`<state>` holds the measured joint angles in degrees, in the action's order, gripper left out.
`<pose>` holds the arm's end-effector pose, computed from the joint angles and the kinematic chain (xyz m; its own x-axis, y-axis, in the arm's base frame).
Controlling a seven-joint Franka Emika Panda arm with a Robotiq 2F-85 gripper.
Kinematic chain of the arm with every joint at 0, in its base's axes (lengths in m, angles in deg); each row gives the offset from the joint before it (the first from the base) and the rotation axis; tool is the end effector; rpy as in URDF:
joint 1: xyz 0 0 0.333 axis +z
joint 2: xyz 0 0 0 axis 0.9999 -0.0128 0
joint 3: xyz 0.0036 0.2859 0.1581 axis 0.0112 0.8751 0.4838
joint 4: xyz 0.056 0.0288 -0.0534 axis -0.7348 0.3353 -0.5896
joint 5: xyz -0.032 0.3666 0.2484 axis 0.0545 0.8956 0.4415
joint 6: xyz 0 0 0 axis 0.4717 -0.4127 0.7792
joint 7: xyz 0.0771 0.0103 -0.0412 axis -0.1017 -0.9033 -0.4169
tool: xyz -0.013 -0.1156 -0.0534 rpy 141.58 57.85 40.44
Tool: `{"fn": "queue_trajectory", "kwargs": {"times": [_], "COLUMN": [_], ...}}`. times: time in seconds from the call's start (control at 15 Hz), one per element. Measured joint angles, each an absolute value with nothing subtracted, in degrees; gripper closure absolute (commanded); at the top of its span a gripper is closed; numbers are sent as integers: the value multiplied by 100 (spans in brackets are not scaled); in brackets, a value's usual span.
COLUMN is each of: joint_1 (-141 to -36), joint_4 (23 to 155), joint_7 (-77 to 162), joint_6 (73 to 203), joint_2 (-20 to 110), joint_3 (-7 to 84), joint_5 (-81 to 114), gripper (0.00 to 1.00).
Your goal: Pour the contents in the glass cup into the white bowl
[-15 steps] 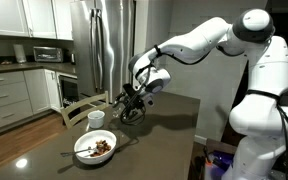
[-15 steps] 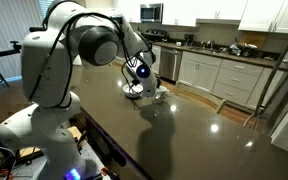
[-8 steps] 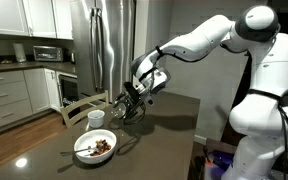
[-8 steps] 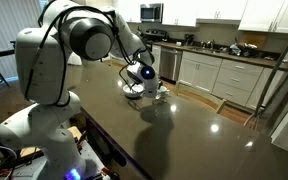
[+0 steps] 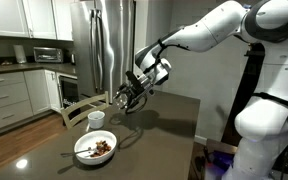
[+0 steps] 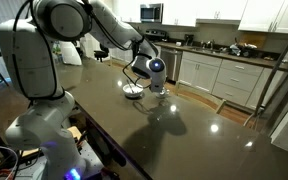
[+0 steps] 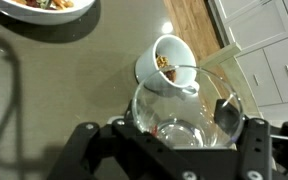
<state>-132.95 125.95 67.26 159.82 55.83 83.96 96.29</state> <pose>0.5914 -0.0509 0.3108 0.0075 -0.8607 -0.5091 -0.7835 0.3113 -0.5378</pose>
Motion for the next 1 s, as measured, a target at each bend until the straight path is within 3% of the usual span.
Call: {"fn": "queue_trajectory", "kwargs": {"times": [0.47,1.0], "joint_1": [-10401,-9405], "joint_4": [12592,12621], "joint_7": [7377,8156], "joint_6": [15962,15950], "joint_2": [5781,5707], "joint_3": [5473,4506], "joint_5": [9065,8438], "gripper": [46,46]}}
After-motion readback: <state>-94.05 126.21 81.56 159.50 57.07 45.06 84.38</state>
